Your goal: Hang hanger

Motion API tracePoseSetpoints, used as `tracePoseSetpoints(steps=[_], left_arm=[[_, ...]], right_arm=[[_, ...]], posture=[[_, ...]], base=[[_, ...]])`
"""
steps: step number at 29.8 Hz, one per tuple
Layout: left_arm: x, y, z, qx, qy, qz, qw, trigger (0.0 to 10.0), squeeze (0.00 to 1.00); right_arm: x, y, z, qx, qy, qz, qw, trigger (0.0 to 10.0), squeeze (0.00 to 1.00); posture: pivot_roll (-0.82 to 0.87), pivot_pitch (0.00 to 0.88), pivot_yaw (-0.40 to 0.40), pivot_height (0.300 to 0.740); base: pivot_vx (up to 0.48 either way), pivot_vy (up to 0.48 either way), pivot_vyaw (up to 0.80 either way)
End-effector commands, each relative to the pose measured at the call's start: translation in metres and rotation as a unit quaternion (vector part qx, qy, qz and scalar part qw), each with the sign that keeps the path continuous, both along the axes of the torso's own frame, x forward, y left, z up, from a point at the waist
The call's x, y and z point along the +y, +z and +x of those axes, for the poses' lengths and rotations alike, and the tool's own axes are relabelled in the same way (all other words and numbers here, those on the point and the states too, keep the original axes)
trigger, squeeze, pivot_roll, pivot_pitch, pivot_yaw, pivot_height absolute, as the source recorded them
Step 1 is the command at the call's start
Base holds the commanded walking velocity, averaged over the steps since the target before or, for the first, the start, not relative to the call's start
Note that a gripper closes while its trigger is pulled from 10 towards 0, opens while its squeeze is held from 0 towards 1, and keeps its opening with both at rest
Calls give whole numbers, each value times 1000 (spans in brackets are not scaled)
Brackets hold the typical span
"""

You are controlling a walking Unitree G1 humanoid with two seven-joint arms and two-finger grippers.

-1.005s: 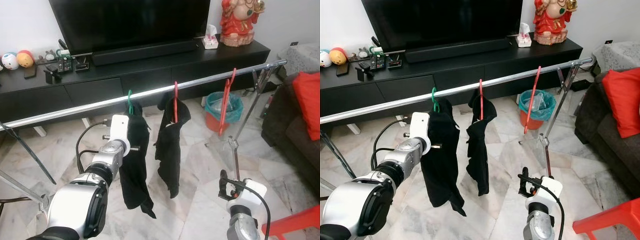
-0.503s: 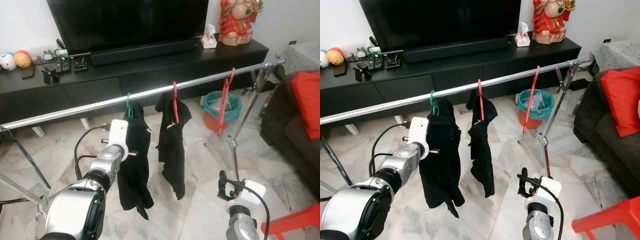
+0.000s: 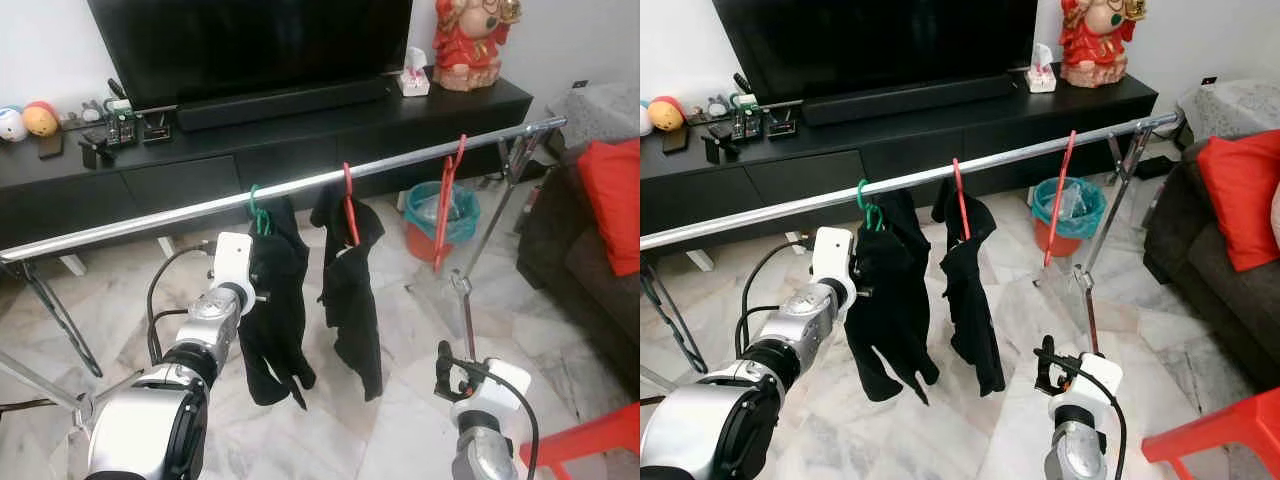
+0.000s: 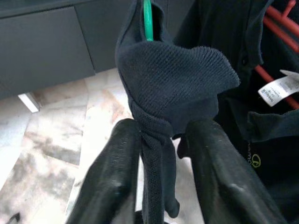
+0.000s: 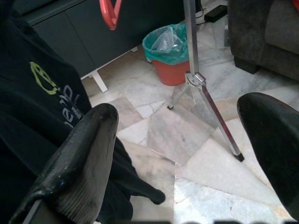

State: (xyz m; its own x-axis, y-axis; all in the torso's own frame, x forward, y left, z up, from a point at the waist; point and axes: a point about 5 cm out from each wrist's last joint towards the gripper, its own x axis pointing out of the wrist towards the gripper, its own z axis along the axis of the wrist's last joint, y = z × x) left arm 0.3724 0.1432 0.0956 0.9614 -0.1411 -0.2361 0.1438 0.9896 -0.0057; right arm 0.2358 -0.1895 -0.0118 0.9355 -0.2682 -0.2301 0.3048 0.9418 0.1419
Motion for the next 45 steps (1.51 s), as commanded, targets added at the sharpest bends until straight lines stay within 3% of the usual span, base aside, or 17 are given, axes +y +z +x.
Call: tracePoseSetpoints(steps=[1,3,7,11,17,28,29,34,45], left_arm=[[9,0,-1,-6,9,-6,1000,10000,1000],[21,0,-8,-40,5,-10,999,10000,1000],[27,2,-20,-101,-17,-34,994,10000,1000],[31,-9,-41,-125,-23,-19,992,10000,1000],[48,-25,-67,-128,10,-12,992,10000,1000],[66,-40,-95,-109,48,-6,993,10000,1000],[68,-45,-97,-99,57,0,993,10000,0],[72,-53,-101,-82,68,6,994,10000,0],[101,-92,-133,20,96,50,994,10000,0]], right_arm=[[3,2,2,-7,3,3,1000,10000,0],[3,2,2,-7,3,3,1000,10000,0],[3,2,2,-6,6,3,1000,10000,0],[3,2,2,-7,10,2,1000,10000,0],[1,3,2,-9,14,-4,1000,10000,0],[-4,6,4,-12,18,-15,1000,10000,0],[-3,6,5,-13,20,-15,1000,10000,0],[-3,7,7,-15,22,-19,999,10000,0],[-14,3,-1,-4,9,-27,1000,10000,0]], posture=[[-59,3,61,740],[-56,2,61,740],[-42,0,56,740],[-43,0,52,740],[-52,0,40,740],[-31,3,30,740],[-38,5,29,740],[-36,11,33,740],[-34,6,34,740]], base=[[0,0,0],[0,0,0],[0,0,0],[0,0,0],[0,0,0],[0,0,0],[0,0,0],[0,0,0],[0,0,0]])
